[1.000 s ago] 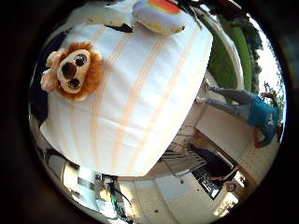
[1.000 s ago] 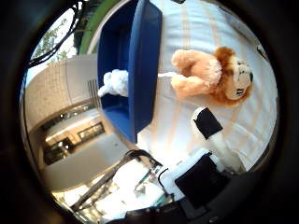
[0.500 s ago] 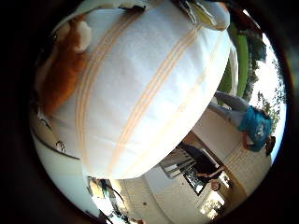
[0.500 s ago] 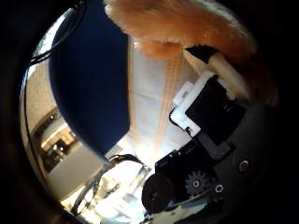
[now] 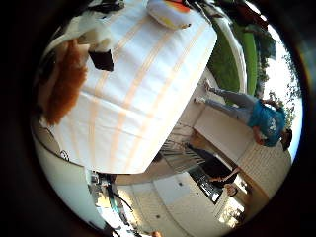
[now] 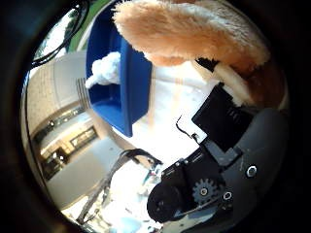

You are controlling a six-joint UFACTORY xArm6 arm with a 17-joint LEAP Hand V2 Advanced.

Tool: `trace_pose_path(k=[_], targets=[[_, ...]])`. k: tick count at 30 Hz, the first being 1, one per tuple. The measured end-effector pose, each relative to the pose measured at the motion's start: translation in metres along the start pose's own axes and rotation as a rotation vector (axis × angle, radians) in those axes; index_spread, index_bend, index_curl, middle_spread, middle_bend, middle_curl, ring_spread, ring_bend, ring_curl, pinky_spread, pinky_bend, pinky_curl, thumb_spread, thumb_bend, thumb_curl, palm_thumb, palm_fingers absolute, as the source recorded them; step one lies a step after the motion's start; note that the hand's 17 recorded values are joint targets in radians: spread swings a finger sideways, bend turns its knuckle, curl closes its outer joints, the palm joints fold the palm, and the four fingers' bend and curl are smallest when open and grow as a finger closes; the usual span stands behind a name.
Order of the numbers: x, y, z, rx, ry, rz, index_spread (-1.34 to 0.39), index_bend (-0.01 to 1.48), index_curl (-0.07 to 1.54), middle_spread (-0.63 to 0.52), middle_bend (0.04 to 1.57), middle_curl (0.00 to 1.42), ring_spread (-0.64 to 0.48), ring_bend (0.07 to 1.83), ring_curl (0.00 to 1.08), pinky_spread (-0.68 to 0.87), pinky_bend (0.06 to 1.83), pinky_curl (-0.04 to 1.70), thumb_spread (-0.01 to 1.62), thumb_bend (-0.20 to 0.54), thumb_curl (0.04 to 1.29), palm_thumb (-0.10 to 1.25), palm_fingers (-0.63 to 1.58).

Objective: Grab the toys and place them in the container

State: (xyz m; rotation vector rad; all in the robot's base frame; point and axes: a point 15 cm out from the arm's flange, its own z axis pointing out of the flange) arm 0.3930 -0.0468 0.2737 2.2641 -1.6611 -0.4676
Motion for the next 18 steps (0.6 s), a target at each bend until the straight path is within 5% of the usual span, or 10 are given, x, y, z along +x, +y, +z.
trace_pose_path(k=[8, 18], targets=[[-0.05, 0.065, -0.104, 0.124, 0.069, -0.058, -0.86, 0.62, 0.33, -0.21, 1.17, 0.98, -0.1, 1.39, 0.81, 0.21, 1.44, 0.76, 1.13, -0.016, 0.66, 0.99, 0.88], [-0.163, 0.016, -0.182, 0.422, 0.053, -0.182, -0.97, 0.74, 0.48, -0.21, 1.25, 1.04, -0.11, 1.47, 0.84, 0.16, 1.51, 0.86, 1.13, -0.013, 0.71, 0.98, 0.79]])
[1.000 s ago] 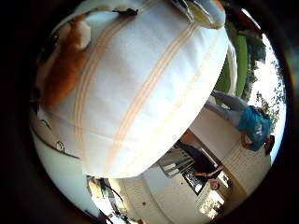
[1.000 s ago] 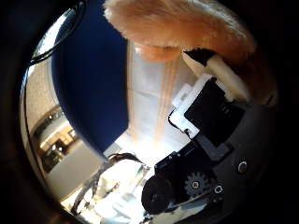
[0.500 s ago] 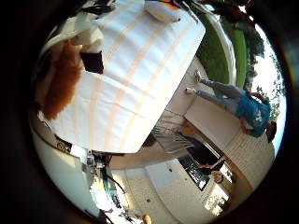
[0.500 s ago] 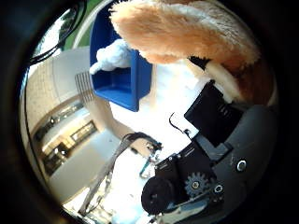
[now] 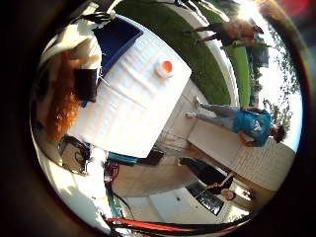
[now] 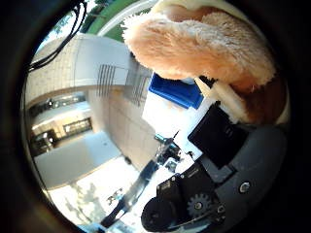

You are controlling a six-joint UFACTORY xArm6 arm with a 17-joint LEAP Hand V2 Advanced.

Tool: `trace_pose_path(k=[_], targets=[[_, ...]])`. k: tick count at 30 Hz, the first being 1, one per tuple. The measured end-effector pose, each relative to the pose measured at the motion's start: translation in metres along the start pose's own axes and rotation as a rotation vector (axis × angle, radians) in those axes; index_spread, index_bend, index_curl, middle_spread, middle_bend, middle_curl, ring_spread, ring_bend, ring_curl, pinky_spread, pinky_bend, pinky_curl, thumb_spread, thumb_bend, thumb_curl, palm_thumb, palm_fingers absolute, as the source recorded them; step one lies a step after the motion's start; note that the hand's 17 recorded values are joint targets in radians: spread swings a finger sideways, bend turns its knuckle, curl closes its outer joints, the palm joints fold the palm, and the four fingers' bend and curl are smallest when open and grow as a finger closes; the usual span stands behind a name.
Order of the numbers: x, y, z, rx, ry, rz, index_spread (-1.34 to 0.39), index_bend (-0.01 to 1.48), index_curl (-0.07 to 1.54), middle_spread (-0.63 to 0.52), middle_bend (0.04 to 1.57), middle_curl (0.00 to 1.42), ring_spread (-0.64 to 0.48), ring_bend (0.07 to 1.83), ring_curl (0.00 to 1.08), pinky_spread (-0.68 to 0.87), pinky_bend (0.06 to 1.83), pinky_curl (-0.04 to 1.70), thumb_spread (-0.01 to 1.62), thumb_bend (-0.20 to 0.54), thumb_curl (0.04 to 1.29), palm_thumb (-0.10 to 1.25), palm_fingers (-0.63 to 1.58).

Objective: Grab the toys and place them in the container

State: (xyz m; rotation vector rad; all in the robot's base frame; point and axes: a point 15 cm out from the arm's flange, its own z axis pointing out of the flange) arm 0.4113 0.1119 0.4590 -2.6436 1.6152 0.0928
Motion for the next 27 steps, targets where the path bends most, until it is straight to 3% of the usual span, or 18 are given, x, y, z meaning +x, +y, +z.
trace_pose_path(k=[3, 9, 13, 17, 19, 21, 23, 24, 27], targets=[[-0.012, -0.045, 0.019, 0.058, 0.001, 0.001, -0.98, 0.75, 0.52, -0.21, 1.27, 1.04, -0.11, 1.48, 0.85, 0.16, 1.52, 0.88, 1.13, -0.012, 0.72, 0.98, 0.78], [-0.024, -0.101, 0.102, -0.007, -0.018, 0.022, -1.01, 0.76, 0.63, -0.21, 1.31, 1.05, -0.11, 1.51, 0.85, 0.14, 1.54, 0.91, 1.13, -0.021, 0.74, 0.95, 0.74], [-0.022, -0.119, 0.161, -0.082, -0.018, 0.04, -1.03, 0.76, 0.7, -0.2, 1.33, 1.05, -0.11, 1.53, 0.86, 0.14, 1.54, 0.93, 1.13, -0.022, 0.74, 0.93, 0.71], [-0.021, -0.123, 0.185, -0.117, -0.027, 0.052, -1.0, 0.76, 0.77, -0.19, 1.29, 1.02, -0.08, 1.53, 0.83, 0.15, 1.47, 0.93, 1.16, -0.032, 0.71, 0.87, 0.67], [-0.019, -0.123, 0.196, -0.136, -0.03, 0.057, -0.92, 0.72, 0.79, -0.16, 1.18, 0.96, -0.04, 1.44, 0.78, 0.18, 1.43, 0.9, 1.17, -0.033, 0.69, 0.85, 0.61], [-0.015, -0.121, 0.203, -0.153, -0.033, 0.063, -0.73, 0.59, 0.8, -0.12, 0.87, 0.85, 0.0, 1.36, 0.76, 0.22, 1.44, 0.91, 1.18, -0.035, 0.66, 0.82, 0.17], [-0.01, -0.117, 0.206, -0.169, -0.039, 0.062, -0.64, 0.54, 0.79, -0.1, 0.72, 0.79, 0.05, 1.29, 0.73, 0.24, 1.41, 0.9, 1.19, -0.036, 0.64, 0.8, -0.06], [-0.007, -0.116, 0.205, -0.172, -0.04, 0.064, -0.59, 0.48, 0.74, -0.06, 0.59, 0.71, 0.1, 1.13, 0.66, 0.28, 1.32, 0.85, 1.18, -0.034, 0.63, 0.8, -0.24], [0.0, -0.109, 0.202, -0.186, -0.048, 0.043, -0.55, 0.38, 0.65, -0.02, 0.43, 0.6, 0.17, 0.9, 0.54, 0.33, 1.19, 0.76, 1.19, -0.028, 0.6, 0.79, -0.26]])
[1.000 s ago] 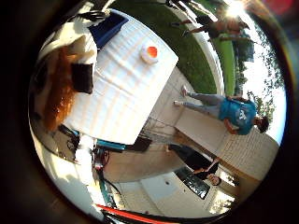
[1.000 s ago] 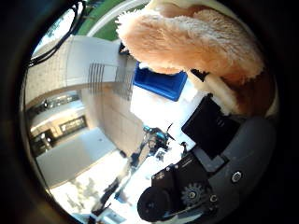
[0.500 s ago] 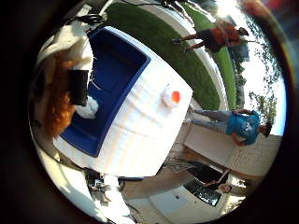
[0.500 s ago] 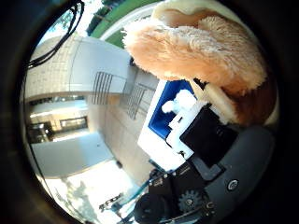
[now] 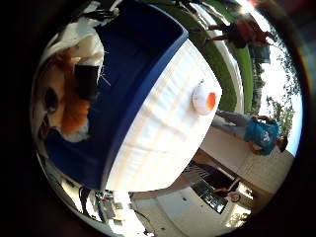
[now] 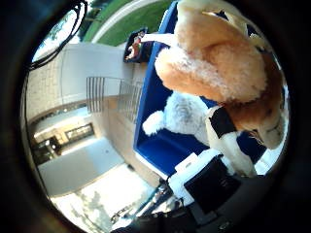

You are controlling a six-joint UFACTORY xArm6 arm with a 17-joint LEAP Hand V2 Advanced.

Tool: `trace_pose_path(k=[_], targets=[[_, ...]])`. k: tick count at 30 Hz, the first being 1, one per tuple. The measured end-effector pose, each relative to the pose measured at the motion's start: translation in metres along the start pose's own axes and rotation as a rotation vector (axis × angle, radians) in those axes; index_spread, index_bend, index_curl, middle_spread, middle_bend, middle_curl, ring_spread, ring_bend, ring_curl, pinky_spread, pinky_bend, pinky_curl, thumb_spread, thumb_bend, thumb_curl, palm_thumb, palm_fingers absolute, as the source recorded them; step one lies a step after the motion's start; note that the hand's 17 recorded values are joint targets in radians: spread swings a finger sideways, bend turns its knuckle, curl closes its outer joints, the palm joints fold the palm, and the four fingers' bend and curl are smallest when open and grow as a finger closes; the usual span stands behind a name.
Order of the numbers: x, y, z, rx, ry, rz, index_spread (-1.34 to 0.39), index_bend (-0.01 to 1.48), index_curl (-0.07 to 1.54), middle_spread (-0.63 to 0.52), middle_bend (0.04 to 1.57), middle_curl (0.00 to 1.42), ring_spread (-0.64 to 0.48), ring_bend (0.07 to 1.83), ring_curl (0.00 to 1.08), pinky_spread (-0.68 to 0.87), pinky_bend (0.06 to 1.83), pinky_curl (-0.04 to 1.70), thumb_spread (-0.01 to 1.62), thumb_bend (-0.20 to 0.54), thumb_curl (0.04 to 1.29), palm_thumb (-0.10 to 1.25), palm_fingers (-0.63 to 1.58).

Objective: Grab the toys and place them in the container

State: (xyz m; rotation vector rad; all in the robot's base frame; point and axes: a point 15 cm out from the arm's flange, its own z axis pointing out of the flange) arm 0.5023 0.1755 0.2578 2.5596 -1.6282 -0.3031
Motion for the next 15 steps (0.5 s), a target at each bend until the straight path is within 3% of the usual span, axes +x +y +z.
trace_pose_path(k=[6, 10, 15], targets=[[0.01, 0.023, -0.031, 0.021, -0.05, -0.036, -0.49, 0.2, 0.51, 0.04, 0.19, 0.46, 0.26, 0.6, 0.37, 0.42, 0.92, 0.6, 1.17, -0.022, 0.56, 0.81, -0.14], [0.036, 0.037, -0.066, 0.093, -0.066, -0.005, -0.47, 0.16, 0.45, 0.05, 0.15, 0.41, 0.28, 0.52, 0.34, 0.45, 0.82, 0.54, 1.16, -0.023, 0.54, 0.82, -0.07], [0.106, 0.057, -0.084, 0.154, -0.071, 0.113, -0.43, 0.17, 0.41, 0.05, 0.17, 0.38, 0.27, 0.51, 0.33, 0.45, 0.71, 0.48, 1.16, -0.032, 0.53, 0.81, -0.03]])
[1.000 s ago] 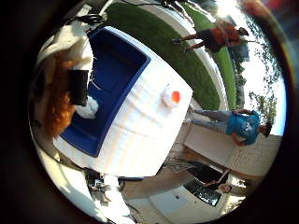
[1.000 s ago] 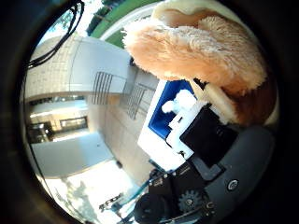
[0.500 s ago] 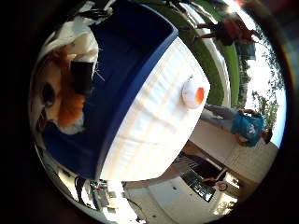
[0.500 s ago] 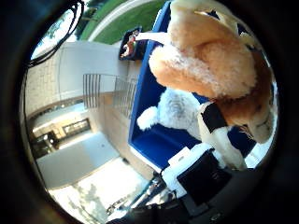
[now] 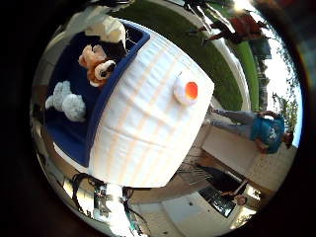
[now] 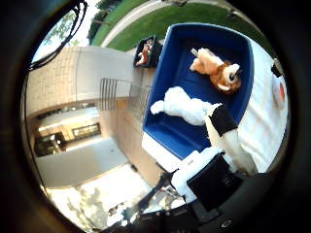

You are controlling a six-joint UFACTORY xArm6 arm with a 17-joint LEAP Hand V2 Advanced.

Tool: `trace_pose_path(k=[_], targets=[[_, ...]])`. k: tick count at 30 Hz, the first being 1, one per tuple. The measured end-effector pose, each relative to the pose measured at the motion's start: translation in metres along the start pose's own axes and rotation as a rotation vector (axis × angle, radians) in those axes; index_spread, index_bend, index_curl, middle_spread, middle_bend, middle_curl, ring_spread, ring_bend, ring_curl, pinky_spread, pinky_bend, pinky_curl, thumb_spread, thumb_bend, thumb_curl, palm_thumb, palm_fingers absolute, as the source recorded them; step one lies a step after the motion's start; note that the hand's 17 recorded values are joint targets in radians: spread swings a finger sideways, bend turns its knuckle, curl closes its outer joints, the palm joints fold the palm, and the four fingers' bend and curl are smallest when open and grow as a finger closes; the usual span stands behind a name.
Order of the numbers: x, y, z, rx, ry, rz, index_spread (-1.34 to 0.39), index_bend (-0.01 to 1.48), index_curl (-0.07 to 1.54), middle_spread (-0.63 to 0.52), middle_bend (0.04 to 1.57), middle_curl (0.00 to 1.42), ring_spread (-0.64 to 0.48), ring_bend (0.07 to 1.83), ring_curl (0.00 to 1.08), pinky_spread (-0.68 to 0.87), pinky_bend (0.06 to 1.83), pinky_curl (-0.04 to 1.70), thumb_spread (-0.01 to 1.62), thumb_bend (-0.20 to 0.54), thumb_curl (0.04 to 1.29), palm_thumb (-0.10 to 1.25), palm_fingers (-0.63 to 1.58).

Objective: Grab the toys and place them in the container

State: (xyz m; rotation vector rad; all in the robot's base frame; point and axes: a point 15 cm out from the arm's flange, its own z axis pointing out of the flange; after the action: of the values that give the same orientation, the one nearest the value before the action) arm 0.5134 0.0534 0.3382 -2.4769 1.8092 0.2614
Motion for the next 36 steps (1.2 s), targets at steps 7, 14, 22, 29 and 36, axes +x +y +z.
trace_pose_path(k=[7, 14, 22, 29, 36], targets=[[0.111, -0.025, -0.018, 0.179, 0.144, 0.122, -0.33, 0.17, 0.37, 0.05, 0.19, 0.37, 0.26, 0.49, 0.32, 0.42, 0.59, 0.41, 1.16, -0.042, 0.5, 0.72, 0.01], [0.186, -0.042, 0.039, 0.141, 0.254, 0.153, -0.28, 0.15, 0.34, 0.05, 0.19, 0.37, 0.25, 0.48, 0.32, 0.41, 0.54, 0.37, 1.17, -0.05, 0.47, 0.6, 0.06], [0.234, -0.05, 0.109, 0.112, 0.245, 0.197, -0.21, 0.14, 0.3, 0.05, 0.2, 0.37, 0.28, 0.5, 0.32, 0.42, 0.56, 0.35, 1.19, -0.033, 0.43, 0.53, 0.15], [0.248, -0.052, 0.144, 0.091, 0.241, 0.204, -0.14, 0.13, 0.26, 0.04, 0.2, 0.36, 0.32, 0.6, 0.33, 0.47, 0.64, 0.35, 1.19, -0.024, 0.42, 0.53, 0.34], [0.237, -0.038, 0.149, 0.032, 0.205, 0.211, -0.21, 0.17, 0.23, 0.0, 0.55, 0.47, 0.24, 0.92, 0.39, 0.47, 0.83, 0.36, 1.18, 0.037, 0.45, 0.68, 1.32]])
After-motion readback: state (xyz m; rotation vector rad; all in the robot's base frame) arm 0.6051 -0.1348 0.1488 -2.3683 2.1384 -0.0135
